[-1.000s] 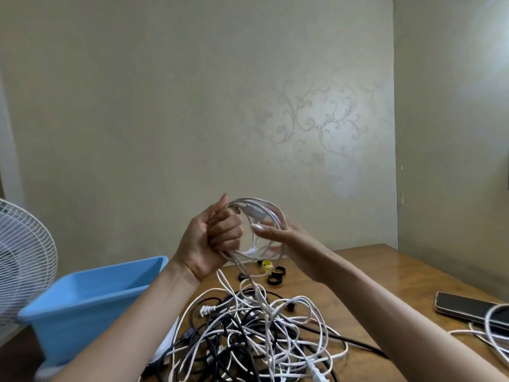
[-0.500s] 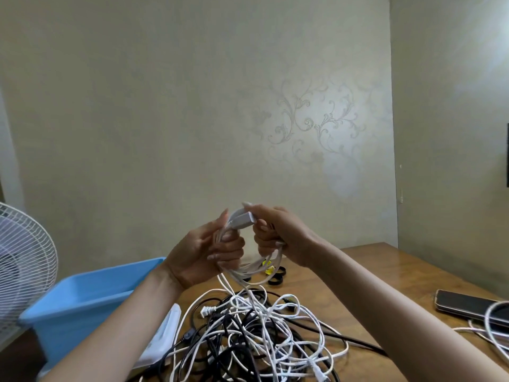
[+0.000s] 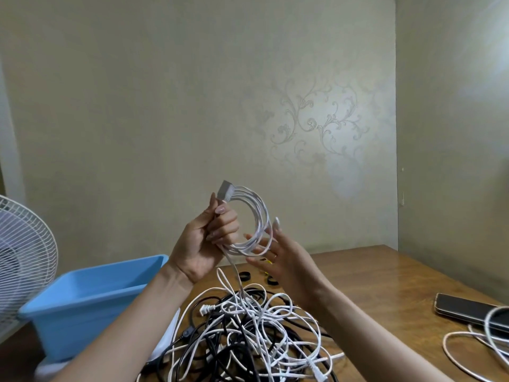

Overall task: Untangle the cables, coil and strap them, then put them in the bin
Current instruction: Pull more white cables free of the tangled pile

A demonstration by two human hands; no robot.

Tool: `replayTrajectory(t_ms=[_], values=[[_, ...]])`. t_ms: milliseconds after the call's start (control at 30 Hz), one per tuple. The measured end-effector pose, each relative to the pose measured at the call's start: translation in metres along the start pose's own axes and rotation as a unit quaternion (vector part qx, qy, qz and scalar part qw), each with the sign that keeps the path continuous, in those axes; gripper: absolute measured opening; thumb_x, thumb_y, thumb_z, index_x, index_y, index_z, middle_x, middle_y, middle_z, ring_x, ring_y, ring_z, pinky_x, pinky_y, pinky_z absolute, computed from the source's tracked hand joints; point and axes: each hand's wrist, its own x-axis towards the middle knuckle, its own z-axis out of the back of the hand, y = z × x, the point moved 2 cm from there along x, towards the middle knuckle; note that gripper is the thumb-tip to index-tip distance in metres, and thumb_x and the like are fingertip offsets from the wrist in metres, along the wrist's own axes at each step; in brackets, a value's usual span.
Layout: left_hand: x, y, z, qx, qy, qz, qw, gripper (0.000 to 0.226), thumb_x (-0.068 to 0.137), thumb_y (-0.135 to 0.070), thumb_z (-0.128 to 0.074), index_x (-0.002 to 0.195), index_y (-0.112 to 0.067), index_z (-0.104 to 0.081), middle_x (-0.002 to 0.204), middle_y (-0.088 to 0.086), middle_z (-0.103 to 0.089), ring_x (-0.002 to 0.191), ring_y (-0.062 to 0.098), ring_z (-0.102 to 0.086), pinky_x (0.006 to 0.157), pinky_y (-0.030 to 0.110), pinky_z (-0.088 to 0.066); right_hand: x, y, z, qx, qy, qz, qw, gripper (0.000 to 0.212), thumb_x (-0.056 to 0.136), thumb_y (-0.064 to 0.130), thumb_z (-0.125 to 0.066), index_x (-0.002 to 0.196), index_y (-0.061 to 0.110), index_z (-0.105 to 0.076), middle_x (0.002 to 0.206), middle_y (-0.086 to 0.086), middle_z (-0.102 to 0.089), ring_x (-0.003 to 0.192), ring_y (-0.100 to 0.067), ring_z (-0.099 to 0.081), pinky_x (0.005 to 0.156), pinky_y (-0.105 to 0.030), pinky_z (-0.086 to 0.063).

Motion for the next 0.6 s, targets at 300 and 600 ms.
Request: replayTrajectory(t_ms=[300,600], values=[[-0.006,0.010,-0.002,0.064,-0.123,0.043,0.989,0.041,0.098,-0.040,-0.038,0.067,-0.014,-0.047,0.053,-0.005,-0.023,0.041,0.006,-0.023,0.040,0.018,-0.028,-0.007,0.017,-0.001,-0.205,-0.128,0.178,0.954,0.033,0.098,0.005,-0.048,0.127,0.017,-0.058,0.105,-0.005,-0.071,0.083,-0.017,-0.073,0.071,-0.030,-0.060],[-0.004,0.016,-0.006,0.084,-0.174,0.087,0.977,0.051,0.095,-0.052,-0.031,0.062,-0.015,-0.042,0.046,-0.005,-0.028,0.036,0.005,-0.034,0.040,0.018,-0.026,-0.004,0.032,0.005,-0.502,-0.111,0.347,0.784,0.044,0.083,0.001,-0.047,0.120,0.015,-0.066,0.112,-0.001,-0.069,0.092,-0.008,-0.064,0.079,-0.027,-0.055]])
